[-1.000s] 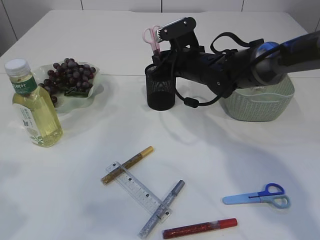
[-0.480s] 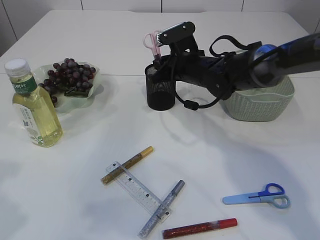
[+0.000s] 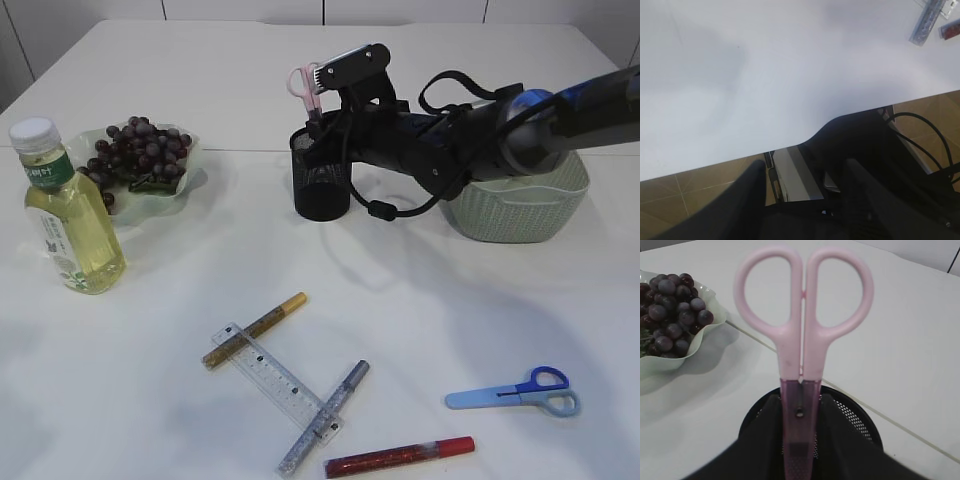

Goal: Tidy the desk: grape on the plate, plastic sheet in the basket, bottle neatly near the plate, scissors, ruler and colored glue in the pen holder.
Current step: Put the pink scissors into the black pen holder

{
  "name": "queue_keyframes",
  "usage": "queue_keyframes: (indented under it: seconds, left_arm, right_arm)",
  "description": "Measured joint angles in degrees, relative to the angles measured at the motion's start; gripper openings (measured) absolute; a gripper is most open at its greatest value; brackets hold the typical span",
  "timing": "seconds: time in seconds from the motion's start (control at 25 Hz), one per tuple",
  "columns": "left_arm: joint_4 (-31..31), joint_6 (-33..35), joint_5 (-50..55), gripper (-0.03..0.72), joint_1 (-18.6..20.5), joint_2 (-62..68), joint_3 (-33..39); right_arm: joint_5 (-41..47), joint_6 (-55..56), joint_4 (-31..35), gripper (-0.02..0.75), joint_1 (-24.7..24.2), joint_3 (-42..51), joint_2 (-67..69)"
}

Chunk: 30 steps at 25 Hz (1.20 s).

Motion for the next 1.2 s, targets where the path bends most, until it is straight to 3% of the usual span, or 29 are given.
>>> queue_keyframes:
  seconds: [0.96,1.2]
  left_arm:
    - [0.0,0.0,0.0,0.363,0.0,0.0,0.0]
    - [0.0,0.0,0.0,0.363,0.0,0.0,0.0]
  right_arm:
    - [0.21,0.0,0.37,0.248,0.0,0.0,0.0]
    - [9.99,1.57,2.41,0.248,0.0,-2.49,-1.71]
